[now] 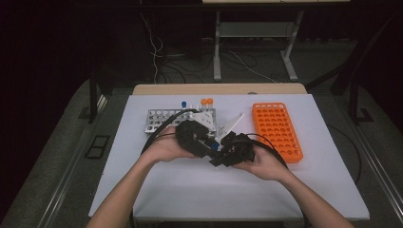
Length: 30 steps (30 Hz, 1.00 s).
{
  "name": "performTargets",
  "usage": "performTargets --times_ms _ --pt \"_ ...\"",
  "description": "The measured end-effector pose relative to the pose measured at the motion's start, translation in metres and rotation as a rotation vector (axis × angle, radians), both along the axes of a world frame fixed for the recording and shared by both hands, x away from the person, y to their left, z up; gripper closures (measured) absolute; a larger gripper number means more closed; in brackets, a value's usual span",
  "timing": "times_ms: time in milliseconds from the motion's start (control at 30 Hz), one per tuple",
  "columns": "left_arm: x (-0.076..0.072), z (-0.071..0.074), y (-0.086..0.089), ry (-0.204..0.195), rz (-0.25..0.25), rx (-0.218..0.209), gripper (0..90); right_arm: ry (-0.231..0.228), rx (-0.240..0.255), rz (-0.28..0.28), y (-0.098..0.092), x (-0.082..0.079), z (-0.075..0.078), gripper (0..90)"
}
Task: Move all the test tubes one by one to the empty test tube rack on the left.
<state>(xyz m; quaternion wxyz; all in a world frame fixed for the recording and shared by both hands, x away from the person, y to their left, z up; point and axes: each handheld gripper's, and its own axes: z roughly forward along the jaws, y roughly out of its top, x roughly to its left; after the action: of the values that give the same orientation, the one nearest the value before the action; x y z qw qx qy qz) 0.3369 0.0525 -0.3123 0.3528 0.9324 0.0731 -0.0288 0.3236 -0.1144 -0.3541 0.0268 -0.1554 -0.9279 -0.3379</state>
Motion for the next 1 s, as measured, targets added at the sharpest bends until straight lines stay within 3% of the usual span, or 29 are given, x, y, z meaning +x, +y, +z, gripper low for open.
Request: performTargets --times_ms 67,200,267,467,767,900,1000 --pt "0.001 -0.001 0.000 0.011 -0.012 0.000 71.9 0.002 0.010 0.000 0.001 -0.001 0.001 75.6" --pt "0.001 0.000 0.002 0.013 -0.012 -0.005 73.5 -0.002 0.018 0.003 0.001 -0.001 0.002 74.9" --pt "0.001 0.003 0.005 0.003 -0.001 -0.001 73.7 0.000 0.025 -0.003 0.000 -0.001 0.002 66.4" --pt "0.011 0.014 0.024 -0.018 0.074 -0.032 73.7 -0.024 0.048 -0.045 -0.011 0.001 0.007 51.7" --pt "0.027 0.031 0.055 -0.063 0.177 -0.032 73.8 -0.051 0.104 -0.134 -0.032 0.006 0.012 30.3" --pt "0.034 0.037 0.067 -0.081 0.221 -0.029 73.8 -0.053 0.121 -0.166 -0.040 0.006 0.013 13.6" --pt "0.040 0.040 0.075 -0.097 0.252 -0.032 73.8 -0.061 0.145 -0.198 -0.047 0.006 0.014 9.5"
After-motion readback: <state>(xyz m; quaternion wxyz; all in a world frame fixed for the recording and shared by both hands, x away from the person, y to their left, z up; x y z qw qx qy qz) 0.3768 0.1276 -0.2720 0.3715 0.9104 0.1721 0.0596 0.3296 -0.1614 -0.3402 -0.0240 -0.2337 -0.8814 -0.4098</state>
